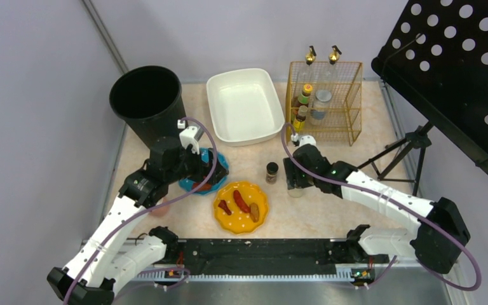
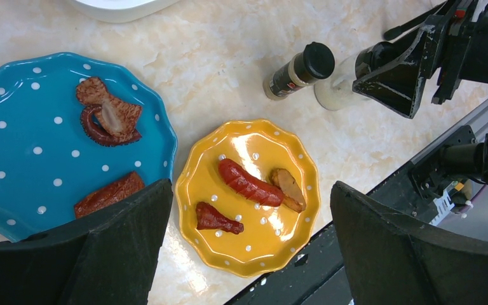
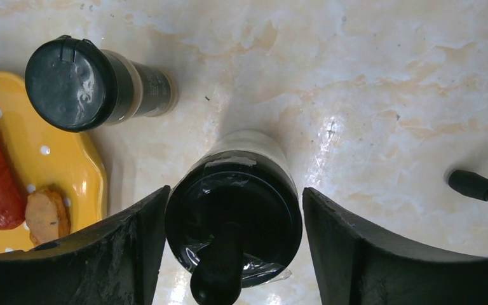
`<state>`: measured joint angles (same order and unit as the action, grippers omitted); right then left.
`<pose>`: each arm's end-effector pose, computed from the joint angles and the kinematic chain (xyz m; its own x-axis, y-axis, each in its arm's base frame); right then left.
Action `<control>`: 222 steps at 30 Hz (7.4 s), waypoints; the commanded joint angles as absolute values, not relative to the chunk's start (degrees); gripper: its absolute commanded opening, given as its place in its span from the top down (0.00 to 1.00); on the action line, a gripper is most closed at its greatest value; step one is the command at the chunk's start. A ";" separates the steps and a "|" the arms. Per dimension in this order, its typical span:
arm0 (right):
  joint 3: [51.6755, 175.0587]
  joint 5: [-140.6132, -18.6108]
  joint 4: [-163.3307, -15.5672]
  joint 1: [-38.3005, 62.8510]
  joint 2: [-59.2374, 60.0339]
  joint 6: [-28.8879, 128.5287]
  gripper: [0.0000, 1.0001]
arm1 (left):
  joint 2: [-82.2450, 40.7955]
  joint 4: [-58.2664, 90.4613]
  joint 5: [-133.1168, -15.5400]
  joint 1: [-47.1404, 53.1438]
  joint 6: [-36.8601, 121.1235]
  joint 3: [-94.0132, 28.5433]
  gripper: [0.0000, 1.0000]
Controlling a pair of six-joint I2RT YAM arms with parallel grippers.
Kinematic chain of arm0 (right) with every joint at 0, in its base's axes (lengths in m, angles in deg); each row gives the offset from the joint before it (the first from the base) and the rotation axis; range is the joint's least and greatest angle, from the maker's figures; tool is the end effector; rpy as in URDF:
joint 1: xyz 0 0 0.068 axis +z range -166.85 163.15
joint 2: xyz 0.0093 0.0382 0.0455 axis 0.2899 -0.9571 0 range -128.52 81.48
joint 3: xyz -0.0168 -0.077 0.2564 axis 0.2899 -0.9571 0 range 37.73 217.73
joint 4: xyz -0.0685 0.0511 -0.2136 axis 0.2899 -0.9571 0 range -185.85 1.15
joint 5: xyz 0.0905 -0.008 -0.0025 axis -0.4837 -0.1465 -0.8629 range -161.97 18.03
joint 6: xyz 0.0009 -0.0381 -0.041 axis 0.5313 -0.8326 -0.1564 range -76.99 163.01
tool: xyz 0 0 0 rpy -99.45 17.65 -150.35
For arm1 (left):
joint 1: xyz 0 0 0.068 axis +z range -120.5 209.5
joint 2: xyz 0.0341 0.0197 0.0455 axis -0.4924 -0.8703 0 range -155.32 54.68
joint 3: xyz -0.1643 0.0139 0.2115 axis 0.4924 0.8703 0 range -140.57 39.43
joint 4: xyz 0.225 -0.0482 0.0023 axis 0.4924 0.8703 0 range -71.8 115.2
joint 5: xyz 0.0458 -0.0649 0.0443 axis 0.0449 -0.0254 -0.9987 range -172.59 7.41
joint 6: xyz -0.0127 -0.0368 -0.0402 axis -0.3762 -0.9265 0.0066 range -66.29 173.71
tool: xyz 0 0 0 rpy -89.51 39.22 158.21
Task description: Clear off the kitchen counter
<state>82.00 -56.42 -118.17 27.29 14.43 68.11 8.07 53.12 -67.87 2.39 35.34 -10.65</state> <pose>0.1545 0.1353 0.2379 -0.7473 -0.1557 -0.6460 -0.2604 0.9630 0.0691 0.1239 -0.0744 0.3165 -0.6404 -0.0146 -0.7679 0.4551 0.7982 -0.3947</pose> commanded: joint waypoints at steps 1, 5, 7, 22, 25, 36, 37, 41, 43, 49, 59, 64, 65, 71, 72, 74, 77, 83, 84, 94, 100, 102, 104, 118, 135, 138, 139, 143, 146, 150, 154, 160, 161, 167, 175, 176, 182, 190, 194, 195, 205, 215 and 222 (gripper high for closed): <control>83.38 -55.18 -116.39 28.81 13.59 68.30 0.31 | 8.63 52.16 -67.60 2.08 35.25 -10.69 0.02; 85.51 -54.10 -118.41 29.56 13.83 67.50 0.51 | 8.69 52.13 -67.71 2.07 35.28 -10.65 0.02; 87.14 -52.56 -120.46 29.69 14.48 67.23 0.66 | 8.56 52.14 -67.67 2.05 35.25 -10.59 0.02; 102.71 -40.23 -130.94 29.65 20.38 63.71 1.00 | 8.48 52.24 -67.96 1.95 35.32 -10.64 0.02; 105.97 -36.53 -131.47 28.92 19.42 61.57 1.00 | 8.46 52.22 -67.98 1.91 35.30 -10.66 0.02; 113.39 -31.50 -125.66 18.41 14.67 53.22 1.00 | 8.49 52.22 -67.87 1.76 35.34 -10.67 0.02; 113.85 -30.53 -124.67 18.20 14.23 52.22 1.00 | 8.53 52.24 -67.86 1.78 35.29 -10.66 0.01; 115.69 -28.51 -120.41 16.74 11.75 48.30 1.00 | 8.67 52.18 -67.90 1.73 35.34 -10.67 0.02; 115.95 -28.29 -118.05 15.67 10.72 46.58 1.00 | 8.74 52.22 -67.97 1.68 35.34 -10.71 0.02; 112.24 -26.68 -105.23 13.93 9.60 37.74 1.00 | 8.90 52.21 -68.05 1.58 35.43 -10.70 0.01; 110.50 -25.56 -90.31 10.92 3.93 28.00 1.00 | 8.96 52.34 -68.09 1.37 35.43 -10.66 0.01; 110.85 -25.39 -85.25 9.33 0.20 25.40 1.00 | 9.07 52.35 -68.30 1.10 35.47 -10.71 0.02; 110.98 -25.29 -84.38 8.92 -0.49 25.01 1.00 | 9.09 52.31 -68.36 1.08 35.44 -10.71 0.01; 110.53 -27.83 -80.55 5.72 -3.20 24.96 1.00 | 9.07 52.33 -68.35 0.85 35.50 -10.71 0.02; 110.38 -28.45 -80.43 5.11 -3.60 25.54 1.00 | 9.14 52.35 -68.37 0.85 35.52 -10.68 0.01; 110.19 -29.83 -80.25 3.71 -4.66 26.66 1.00 | 8.98 52.35 -68.32 0.62 35.52 -10.66 0.01; 109.91 -31.89 -80.44 1.66 -6.18 28.69 1.00 | 8.89 52.31 -68.44 0.53 35.52 -10.74 0.02; 109.51 -35.96 -81.21 -1.11 -8.69 33.28 1.00 | 8.82 52.46 -68.60 0.44 35.52 -10.73 0.01; 109.40 -36.82 -81.19 -1.56 -8.93 34.08 1.00 | 8.85 52.41 -68.57 0.41 35.52 -10.72 0.01; 108.97 -41.48 -82.94 -5.14 -11.95 40.97 1.00 | 8.75 52.51 -68.65 0.34 35.61 -10.66 0.02; 110.00 -42.99 -85.46 -6.39 -13.23 47.05 1.00 | 8.54 52.48 -68.79 0.33 35.61 -10.67 0.02; 110.51 -43.78 -86.38 -6.85 -13.45 49.10 1.00 | 8.54 52.54 -68.79 0.36 35.61 -10.67 0.02; 111.13 -45.23 -87.16 -7.36 -13.78 51.18 1.00 | 8.48 52.48 -68.81 0.39 35.61 -10.66 0.02; 114.30 -46.30 -91.69 -8.49 -17.32 57.21 0.95 | 8.45 52.57 -69.01 0.25 35.65 -10.71 0.02; 115.63 -42.87 -93.98 -8.71 -16.45 57.79 0.39 | 7.89 52.58 -68.90 0.28 35.61 -10.70 0.02; 115.79 -42.68 -94.24 -8.72 -15.23 57.53 0.33 | 7.76 52.57 -68.88 0.23 35.65 -10.67 0.02; 115.79 -42.63 -94.27 -8.72 -14.76 57.41 0.32 | 7.75 52.61 -68.88 0.23 35.63 -10.66 0.01; 115.53 -42.87 -94.32 -8.72 -13.18 56.84 0.29 | 7.59 52.63 -68.88 0.23 35.66 -10.73 0.01; 115.08 -42.99 -94.33 -8.68 -12.05 56.60 0.28 | 7.56 52.65 -68.93 0.28 35.64 -10.66 0.01; 114.23 -43.01 -94.09 -8.47 -10.17 56.03 0.27 | 7.62 52.57 -68.88 0.28 35.60 -10.66 0.02; 112.84 -42.84 -93.96 -7.78 -7.56 55.25 0.27 | 7.57 52.57 -68.89 0.23 35.64 -10.66 0.02; 109.97 -44.94 -94.53 -5.51 -2.86 55.47 0.27 | 7.86 52.68 -68.88 0.24 35.61 -10.68 0.02; 109.10 -45.09 -94.33 -4.69 -2.07 55.45 0.28 | 7.86 52.67 -68.92 0.29 35.56 -10.66 0.01; 103.93 -46.77 -93.33 -0.42 2.30 56.46 0.38 | 8.06 52.61 -68.90 0.30 35.59 -10.66 0.01; 100.92 -55.77 -96.63 4.41 8.32 55.96 0.40 | 8.12 52.65 -68.88 0.21 35.61 -10.67 0.02; 100.49 -57.16 -97.19 4.94 9.54 55.69 0.40 | 8.10 52.63 -68.93 0.22 35.67 -10.66 0.01; 99.57 -72.45 -103.84 6.69 16.01 56.00 0.39 | 7.84 52.70 -69.00 0.21 35.64 -10.67 0.01; 97.79 -82.79 -108.99 13.72 16.59 55.51 0.33 | 7.63 52.82 -69.57 0.21 35.78 -10.78 0.02; 95.15 -81.42 -108.80 17.50 14.43 55.21 0.33 | 7.44 52.91 -69.92 0.25 35.87 -10.77 0.01; 94.69 -80.82 -108.80 18.36 13.77 55.10 0.33 | 7.42 52.89 -69.89 0.30 35.87 -10.77 0.01; 94.34 -75.59 -106.38 25.09 5.75 55.36 0.30 | 6.88 52.97 -69.93 0.24 35.86 -10.81 0.02; 95.87 -69.03 -105.97 28.77 -1.29 55.13 0.28 | 6.73 52.92 -69.76 0.23 35.86 -10.75 0.02; 96.07 -66.94 -105.88 30.34 -3.43 55.01 0.30 | 6.94 52.92 -69.85 0.26 35.87 -10.72 0.01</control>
